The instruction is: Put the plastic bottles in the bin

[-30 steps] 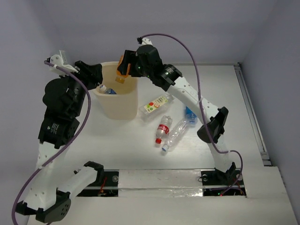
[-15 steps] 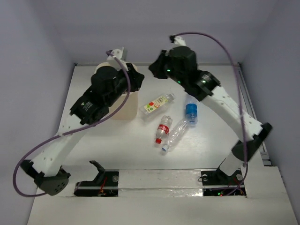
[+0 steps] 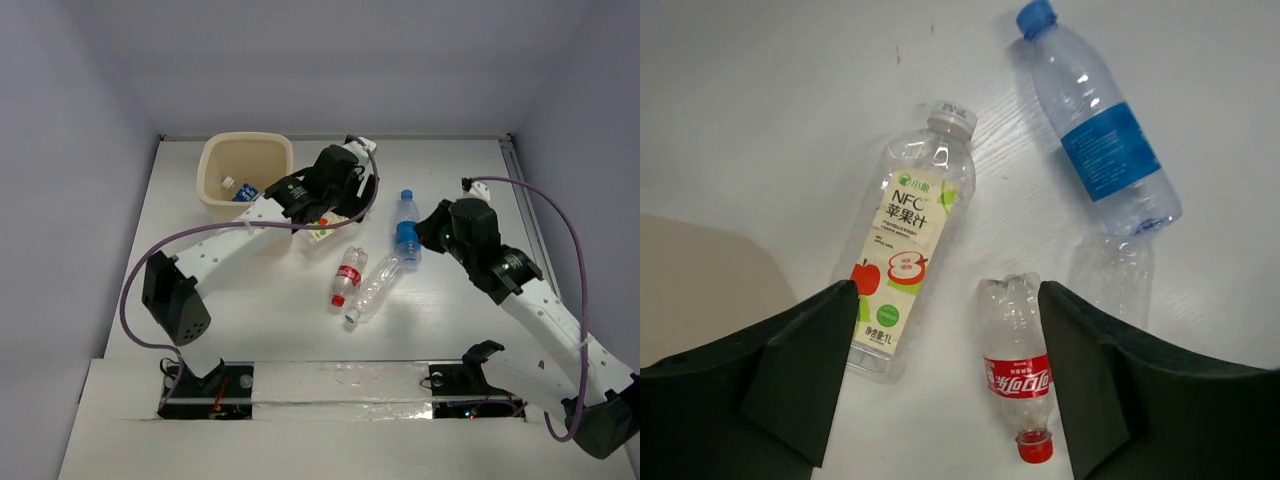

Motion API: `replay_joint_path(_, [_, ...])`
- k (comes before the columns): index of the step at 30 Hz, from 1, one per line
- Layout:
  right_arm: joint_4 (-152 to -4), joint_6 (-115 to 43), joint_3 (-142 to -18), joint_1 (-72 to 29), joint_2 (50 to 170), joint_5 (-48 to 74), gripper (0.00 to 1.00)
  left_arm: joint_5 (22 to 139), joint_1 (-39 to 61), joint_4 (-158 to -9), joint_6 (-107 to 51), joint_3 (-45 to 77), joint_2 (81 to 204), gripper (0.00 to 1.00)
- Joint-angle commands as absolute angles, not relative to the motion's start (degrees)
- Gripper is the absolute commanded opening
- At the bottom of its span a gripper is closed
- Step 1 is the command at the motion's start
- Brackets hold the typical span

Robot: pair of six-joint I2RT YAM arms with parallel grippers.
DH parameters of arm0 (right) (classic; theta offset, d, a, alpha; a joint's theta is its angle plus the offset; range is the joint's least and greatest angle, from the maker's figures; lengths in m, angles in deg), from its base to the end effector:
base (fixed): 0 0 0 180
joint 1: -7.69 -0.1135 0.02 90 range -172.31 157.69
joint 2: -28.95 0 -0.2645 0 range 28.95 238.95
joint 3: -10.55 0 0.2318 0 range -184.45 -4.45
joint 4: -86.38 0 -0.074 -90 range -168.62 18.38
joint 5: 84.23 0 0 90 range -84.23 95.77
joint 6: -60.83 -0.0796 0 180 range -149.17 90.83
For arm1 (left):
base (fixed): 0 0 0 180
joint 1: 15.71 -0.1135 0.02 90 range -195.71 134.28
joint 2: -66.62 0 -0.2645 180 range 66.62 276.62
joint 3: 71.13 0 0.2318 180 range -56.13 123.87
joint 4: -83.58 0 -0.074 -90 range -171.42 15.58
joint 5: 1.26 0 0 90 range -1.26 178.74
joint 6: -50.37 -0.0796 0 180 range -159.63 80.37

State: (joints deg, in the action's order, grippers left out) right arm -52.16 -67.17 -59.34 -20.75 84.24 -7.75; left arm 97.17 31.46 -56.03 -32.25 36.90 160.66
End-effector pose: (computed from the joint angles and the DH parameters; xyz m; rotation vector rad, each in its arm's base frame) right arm 0.2100 0.0926 0.3210 0.3204 2.0356 0.4881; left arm 0.2807 -0.2857 0.3655 0.6106 1.9630 -0.4490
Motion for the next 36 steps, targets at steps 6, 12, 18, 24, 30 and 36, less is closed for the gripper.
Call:
replay_joint_path(6, [-49.71,-72.58,-52.53,-18.58,75.71,-9.43,0.43,94.99,28.68,-53.03,-42.0,39.85,169.17,0.91])
replay_joint_path(12, [-48.83,-72.85,-50.15,-18.58,72.63,-8.82,0.76,90.59,25.34,-52.77,-42.62,41.08,175.42,0.93])
replay_joint_path(18, [-49.27,-72.59,-47.69,-18.06,72.37,-6.71,0.84,88.75,23.4,-52.15,-42.79,43.89,180.08,0.98])
replay_joint_path(24, [-49.79,-71.8,-47.08,-18.06,73.77,-6.1,0.92,82.24,22.87,-51.45,-42.88,45.47,183.34,0.98])
replay_joint_path(30, [-51.2,-68.9,-49.79,-16.21,79.92,-4.96,0.91,83.73,22.87,-51.71,-42.62,45.3,185.27,0.95])
replay_joint_path(36, [-52.69,-63.64,-55.59,-10.59,89.74,0.31,0.88,86.01,22.87,-51.71,-42.18,46.09,186.94,0.83])
